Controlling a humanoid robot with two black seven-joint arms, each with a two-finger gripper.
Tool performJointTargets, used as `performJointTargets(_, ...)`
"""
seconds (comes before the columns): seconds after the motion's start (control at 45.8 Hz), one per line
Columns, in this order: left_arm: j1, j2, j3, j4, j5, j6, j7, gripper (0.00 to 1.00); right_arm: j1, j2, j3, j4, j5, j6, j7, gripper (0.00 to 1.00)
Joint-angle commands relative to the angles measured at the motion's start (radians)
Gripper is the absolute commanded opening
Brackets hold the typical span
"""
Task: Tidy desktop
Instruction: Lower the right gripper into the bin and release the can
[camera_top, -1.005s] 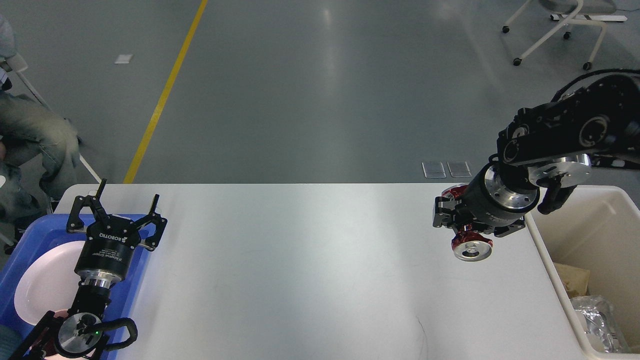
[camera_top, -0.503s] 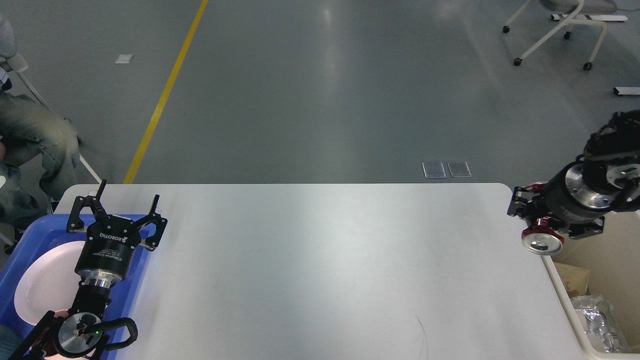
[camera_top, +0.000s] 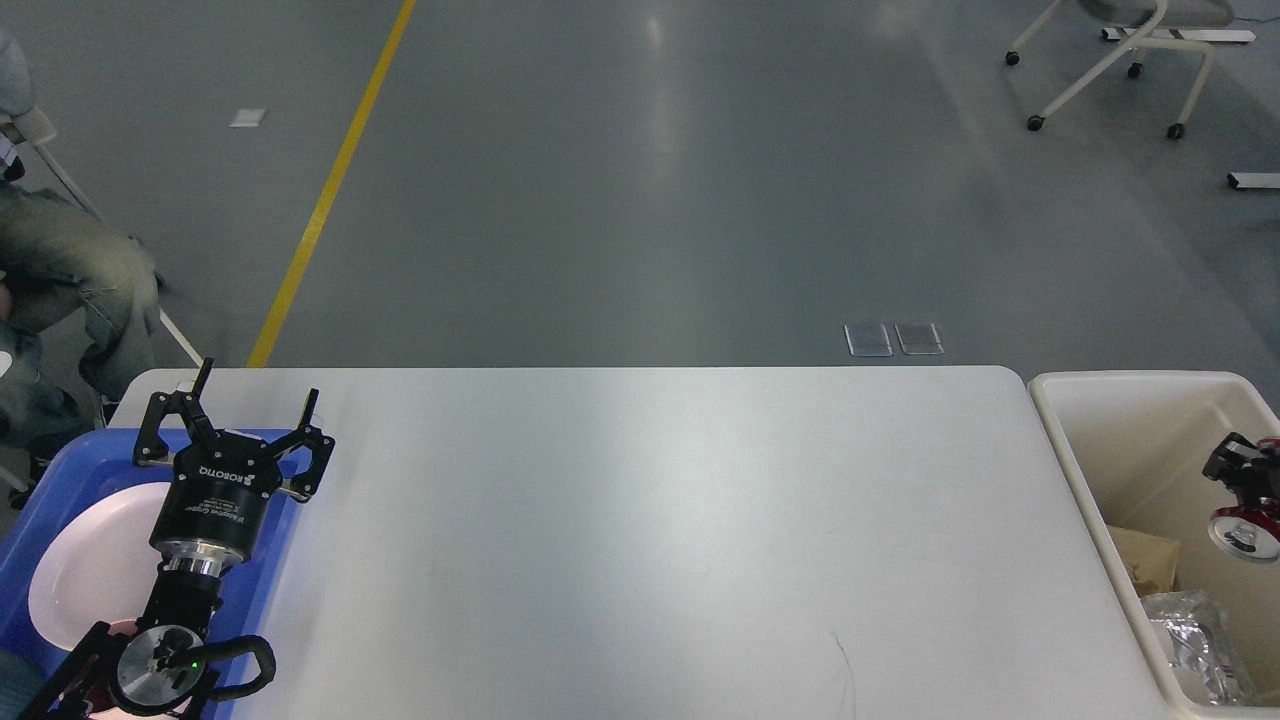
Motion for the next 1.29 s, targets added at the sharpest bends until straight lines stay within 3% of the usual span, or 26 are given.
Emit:
performJointTargets(0.0, 0.0, 0.001, 0.0, 0.0, 0.0, 0.0, 0.0, 0.96, -0.255, 0.08, 0.196, -0.233, 0.0, -0.06, 0.0, 0.0)
performJointTargets(0.131, 0.0, 0.0, 0.0, 0.0, 0.0, 0.0, 0.0, 0.96, -0.407, 0.192, 0.266, -0.401, 0.0, -0.164, 0.002, 0.0)
performJointTargets(0.371, 0.0, 0.0, 0.0, 0.0, 0.0, 0.0, 0.0, 0.96, -0.553, 0.351, 0.263, -0.551, 0.0, -0.331, 0.002, 0.0)
performJointTargets(0.524, 0.0, 0.0, 0.0, 0.0, 0.0, 0.0, 0.0, 0.96, -0.587, 0.375, 0.262, -0.574, 0.0, -0.391, 0.002, 0.0)
performJointTargets(0.721, 0.0, 0.0, 0.0, 0.0, 0.0, 0.0, 0.0, 0.96, -0.596, 0.372, 0.26, -0.574, 0.0, -0.394, 0.002, 0.0)
performJointTargets(0.743, 0.0, 0.0, 0.0, 0.0, 0.0, 0.0, 0.0, 0.96, -0.596, 0.372, 0.26, -0.574, 0.0, -0.399, 0.002, 0.04)
performJointTargets(0.83, 0.0, 0.0, 0.0, 0.0, 0.0, 0.0, 0.0, 0.96, -0.595, 0.372, 0.262, -0.576, 0.002, -0.436, 0.002, 0.76)
performJointTargets(0.874, 0.0, 0.001, 0.0, 0.0, 0.0, 0.0, 0.0, 0.96, -0.595, 0.372, 0.262, -0.574, 0.002, -0.472, 0.002, 1.0)
performJointTargets(1.267, 0.0, 0.0, 0.0, 0.0, 0.0, 0.0, 0.0, 0.96, -0.587, 0.378, 0.262, -0.554, -0.002, -0.486, 0.002, 1.0)
